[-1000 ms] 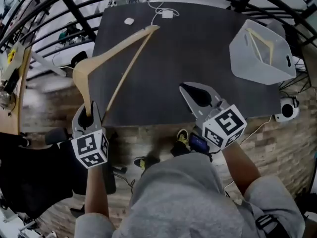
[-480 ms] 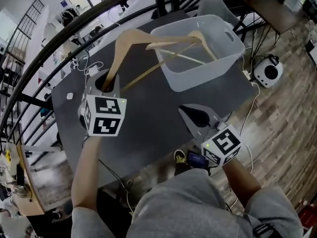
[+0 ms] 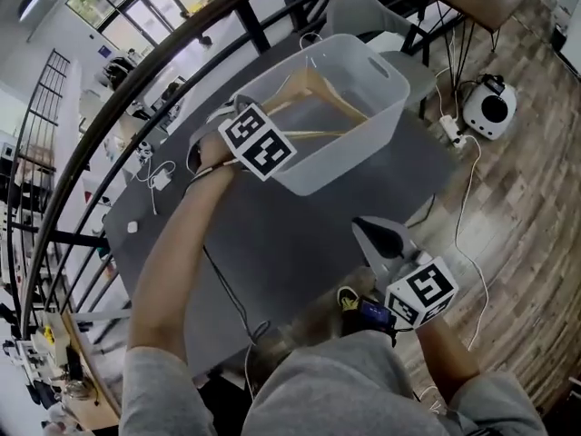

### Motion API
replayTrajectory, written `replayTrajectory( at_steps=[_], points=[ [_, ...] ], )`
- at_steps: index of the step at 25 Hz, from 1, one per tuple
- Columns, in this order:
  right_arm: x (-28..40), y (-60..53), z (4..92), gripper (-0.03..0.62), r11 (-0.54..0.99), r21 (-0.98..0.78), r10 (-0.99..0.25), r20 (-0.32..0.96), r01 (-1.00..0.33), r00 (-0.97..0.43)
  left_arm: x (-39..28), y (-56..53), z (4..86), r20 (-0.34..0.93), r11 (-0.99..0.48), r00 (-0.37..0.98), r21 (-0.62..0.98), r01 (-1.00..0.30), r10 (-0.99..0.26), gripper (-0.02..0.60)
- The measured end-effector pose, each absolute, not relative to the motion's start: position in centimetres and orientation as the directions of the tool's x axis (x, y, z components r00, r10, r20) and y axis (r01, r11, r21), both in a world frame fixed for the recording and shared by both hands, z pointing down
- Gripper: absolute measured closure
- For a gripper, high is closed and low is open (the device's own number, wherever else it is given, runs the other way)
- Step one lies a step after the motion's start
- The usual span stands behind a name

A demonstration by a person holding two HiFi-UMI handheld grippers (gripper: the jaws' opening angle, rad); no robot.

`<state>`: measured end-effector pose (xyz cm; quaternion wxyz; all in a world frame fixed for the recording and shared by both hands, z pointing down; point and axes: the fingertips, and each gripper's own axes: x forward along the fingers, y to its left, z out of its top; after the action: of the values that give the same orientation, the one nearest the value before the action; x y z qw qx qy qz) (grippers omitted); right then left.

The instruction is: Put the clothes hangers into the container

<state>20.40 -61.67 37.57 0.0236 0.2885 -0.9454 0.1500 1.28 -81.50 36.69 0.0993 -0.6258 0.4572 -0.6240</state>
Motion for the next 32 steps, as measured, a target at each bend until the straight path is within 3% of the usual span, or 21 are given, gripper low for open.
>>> replayTrajectory(
  at_steps=[3, 7, 11, 12, 14, 16, 19, 20, 21, 27, 32],
  points=[
    [22.4, -61.9, 38.2, 0.595, 0.763, -0.291, -0.564, 0.137, -0.577, -0.814, 2.7, -82.7, 39.3, 0.724, -0.593, -0.202, -0.666, -0.452, -0.66, 0.518],
    [24.0, -62.2, 38.5, 0.595, 0.742, -0.298, -0.592, 0.132, -0.601, -0.795, 2.8, -83.8, 40.9, 0.663, -0.591, -0.26, -0.746, -0.308, -0.702, 0.477],
    [24.0, -62.2, 38.3, 0.595, 0.736, -0.283, -0.603, 0.141, -0.616, -0.785, 2.4, -83.1, 39.4, 0.67, -0.545, -0.153, -0.697, -0.467, -0.726, 0.212],
    [23.6, -62.1, 38.2, 0.595, 0.734, -0.275, -0.607, 0.144, -0.62, -0.782, 2.1, -82.3, 38.6, 0.667, -0.527, -0.11, -0.669, -0.524, -0.737, 0.18],
    [22.6, -61.8, 37.9, 0.595, 0.737, -0.253, -0.612, 0.142, -0.626, -0.778, 1.2, -80.2, 36.0, 0.614, -0.46, -0.029, -0.621, -0.634, -0.788, 0.178],
    [21.1, -61.7, 37.1, 0.595, 0.748, -0.217, -0.613, 0.136, -0.627, -0.779, -1.4, -77.1, 32.1, 0.454, -0.307, -0.004, -0.608, -0.732, -0.891, 0.211],
    [19.5, -60.8, 36.0, 0.595, 0.771, -0.154, -0.6, 0.146, -0.618, -0.786, -7.1, -68.5, 27.4, 0.139, -0.004, -0.07, -0.473, -0.881, -0.988, 0.436],
    [19.4, -60.4, 35.8, 0.595, 0.771, -0.145, -0.602, 0.154, -0.62, -0.784, -8.0, -65.0, 27.2, 0.083, 0.042, -0.079, -0.376, -0.926, -0.993, 0.531],
    [19.3, -59.9, 35.7, 0.595, 0.765, -0.143, -0.607, 0.163, -0.628, -0.778, -8.0, -61.6, 27.8, 0.062, 0.045, -0.065, -0.279, -0.959, -0.996, 0.571],
    [18.5, -59.0, 36.0, 0.595, 0.728, -0.126, -0.642, 0.219, -0.673, -0.735, -2.8, -50.1, 34.9, 0.171, -0.047, 0.055, 0.049, -0.998, -0.984, 0.571],
    [17.5, -59.5, 35.8, 0.595, 0.723, -0.118, -0.651, 0.217, -0.681, -0.728, -2.2, -49.0, 36.9, 0.197, -0.02, 0.05, 0.148, -0.989, -0.979, 0.571]
  ],
)
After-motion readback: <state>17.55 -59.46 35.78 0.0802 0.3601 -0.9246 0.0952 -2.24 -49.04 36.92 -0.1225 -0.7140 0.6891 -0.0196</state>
